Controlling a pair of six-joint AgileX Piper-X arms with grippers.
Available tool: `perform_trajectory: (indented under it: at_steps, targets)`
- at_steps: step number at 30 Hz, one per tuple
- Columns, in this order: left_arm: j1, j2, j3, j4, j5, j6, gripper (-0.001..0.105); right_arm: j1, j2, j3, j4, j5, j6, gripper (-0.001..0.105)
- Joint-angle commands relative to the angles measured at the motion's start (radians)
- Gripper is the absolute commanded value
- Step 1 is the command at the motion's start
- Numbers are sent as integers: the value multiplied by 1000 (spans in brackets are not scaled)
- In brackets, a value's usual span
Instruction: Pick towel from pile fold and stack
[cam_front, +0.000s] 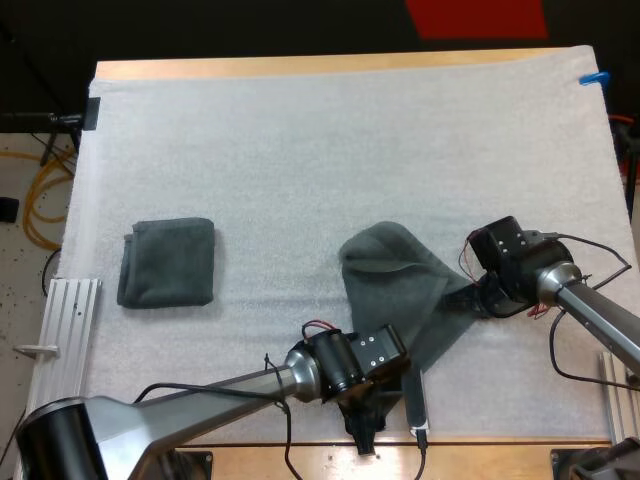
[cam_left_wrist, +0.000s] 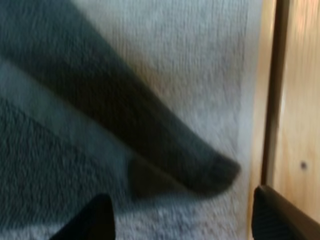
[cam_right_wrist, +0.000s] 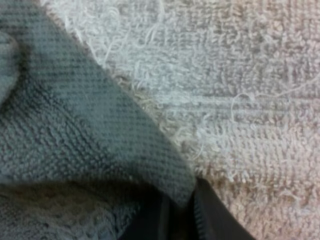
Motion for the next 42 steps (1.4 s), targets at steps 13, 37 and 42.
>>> perform_trajectory:
  at_steps: [13,37,42]
  targets:
    - [-4,72,0,-76,-4,-59,57,-7,-1,1,32,22,-2,0]
    - [-4,197,-61,-19,-45,-83,0,-7,-1,1,35,22,-3,0]
    - [-4,142,-108,33,-46,-88,0,-7,-49,-4,35,24,-35,0]
